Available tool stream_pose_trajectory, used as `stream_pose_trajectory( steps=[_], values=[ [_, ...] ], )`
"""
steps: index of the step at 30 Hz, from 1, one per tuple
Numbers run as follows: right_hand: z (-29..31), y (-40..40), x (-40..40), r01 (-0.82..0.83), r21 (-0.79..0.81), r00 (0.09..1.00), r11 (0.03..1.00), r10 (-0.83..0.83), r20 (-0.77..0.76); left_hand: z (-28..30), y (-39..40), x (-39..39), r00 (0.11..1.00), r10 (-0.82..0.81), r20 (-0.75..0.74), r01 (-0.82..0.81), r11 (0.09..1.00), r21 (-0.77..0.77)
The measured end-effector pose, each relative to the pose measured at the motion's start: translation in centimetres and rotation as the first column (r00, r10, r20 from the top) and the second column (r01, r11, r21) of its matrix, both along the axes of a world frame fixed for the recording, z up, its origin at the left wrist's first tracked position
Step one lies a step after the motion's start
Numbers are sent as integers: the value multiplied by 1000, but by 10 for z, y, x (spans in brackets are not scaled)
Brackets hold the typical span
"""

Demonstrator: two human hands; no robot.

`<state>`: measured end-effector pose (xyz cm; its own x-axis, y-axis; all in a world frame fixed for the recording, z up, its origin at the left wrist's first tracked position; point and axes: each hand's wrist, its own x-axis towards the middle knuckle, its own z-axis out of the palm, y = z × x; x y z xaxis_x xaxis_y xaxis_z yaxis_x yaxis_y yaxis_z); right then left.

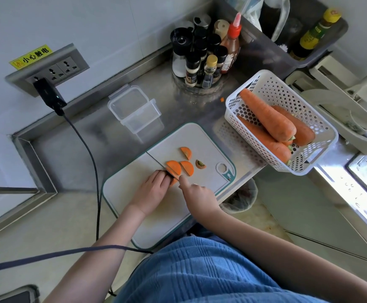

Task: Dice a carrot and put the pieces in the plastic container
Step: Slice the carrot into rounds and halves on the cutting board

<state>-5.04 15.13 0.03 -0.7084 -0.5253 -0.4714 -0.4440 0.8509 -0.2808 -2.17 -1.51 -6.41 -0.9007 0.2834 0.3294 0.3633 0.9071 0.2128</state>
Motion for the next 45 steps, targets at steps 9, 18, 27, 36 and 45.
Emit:
stream_pose_trajectory(
  steps=[9,18,27,36,45],
  values=[
    [-4,-13,-8,26,-22,996,999,-24,90,-6,-3,1,1000,12,12,-12,1000,1],
    [-3,-13,-19,102,-70,991,992,-95,97,3,2,-2,998,49,49,-48,998,-30],
    [-1,4,-7,186,-133,982,974,-187,6,13,4,10,994,90,60,-88,995,-48],
    [4,-4,6,142,-186,990,972,-141,23,7,-2,5,987,71,144,-68,997,-20],
    [-5,-5,2,86,-112,996,990,-87,-2,2,-5,6,993,45,107,-43,999,-24]
  ],
)
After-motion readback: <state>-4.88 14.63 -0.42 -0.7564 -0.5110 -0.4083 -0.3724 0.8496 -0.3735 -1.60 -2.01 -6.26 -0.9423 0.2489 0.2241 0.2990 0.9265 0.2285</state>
